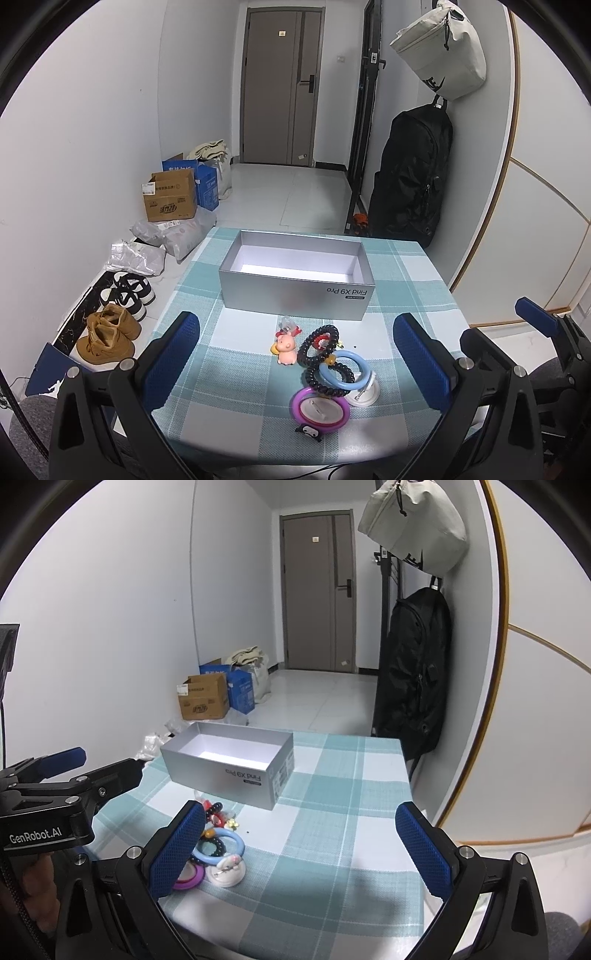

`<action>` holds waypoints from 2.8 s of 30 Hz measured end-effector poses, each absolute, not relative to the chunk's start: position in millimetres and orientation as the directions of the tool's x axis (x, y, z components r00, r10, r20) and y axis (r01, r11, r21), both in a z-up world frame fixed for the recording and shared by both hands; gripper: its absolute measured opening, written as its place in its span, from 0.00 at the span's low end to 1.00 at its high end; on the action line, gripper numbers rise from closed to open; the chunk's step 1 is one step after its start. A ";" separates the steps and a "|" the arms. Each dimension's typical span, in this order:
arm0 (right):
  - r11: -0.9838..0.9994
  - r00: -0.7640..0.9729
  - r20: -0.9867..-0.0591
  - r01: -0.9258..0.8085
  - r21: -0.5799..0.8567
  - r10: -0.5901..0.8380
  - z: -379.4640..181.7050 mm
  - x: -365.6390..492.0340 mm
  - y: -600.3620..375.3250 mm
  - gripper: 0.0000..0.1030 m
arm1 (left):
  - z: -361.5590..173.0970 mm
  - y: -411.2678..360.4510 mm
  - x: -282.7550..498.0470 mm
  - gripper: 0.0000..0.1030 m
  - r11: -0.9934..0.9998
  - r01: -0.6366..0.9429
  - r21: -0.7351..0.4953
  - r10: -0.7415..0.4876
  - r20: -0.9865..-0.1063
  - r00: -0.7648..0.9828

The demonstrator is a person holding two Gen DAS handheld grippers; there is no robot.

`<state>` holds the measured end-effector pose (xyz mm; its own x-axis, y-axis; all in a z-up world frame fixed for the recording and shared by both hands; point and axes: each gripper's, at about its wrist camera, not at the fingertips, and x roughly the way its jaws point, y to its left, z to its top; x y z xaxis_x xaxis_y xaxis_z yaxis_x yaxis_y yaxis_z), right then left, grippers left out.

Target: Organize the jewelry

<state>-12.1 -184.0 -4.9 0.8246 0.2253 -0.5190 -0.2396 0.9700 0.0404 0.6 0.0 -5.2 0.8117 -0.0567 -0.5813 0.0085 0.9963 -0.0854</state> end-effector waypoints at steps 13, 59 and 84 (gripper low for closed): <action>0.972 0.819 -0.528 -0.226 0.062 0.224 -6.2 -8.0 -188.3 1.00 | -14.6 -0.5 7.6 0.99 0.993 0.025 -0.117 -0.093 -0.625 0.775; 0.954 0.717 -0.634 -0.166 0.248 0.290 -29.4 41.8 -211.1 1.00 | -82.0 -0.3 29.4 0.48 0.959 0.169 -0.226 -0.277 -0.867 0.415; 0.956 0.643 -0.708 -0.188 0.226 0.294 -51.5 47.6 -193.0 1.00 | -57.4 27.2 67.2 0.48 0.922 0.096 -0.376 -0.373 -0.790 0.487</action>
<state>47.6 -193.0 -51.5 0.6425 0.2938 -0.7077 -0.1876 0.9558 0.2264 67.2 27.2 -57.4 0.4873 -0.3731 -0.7895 0.0963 0.9216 -0.3761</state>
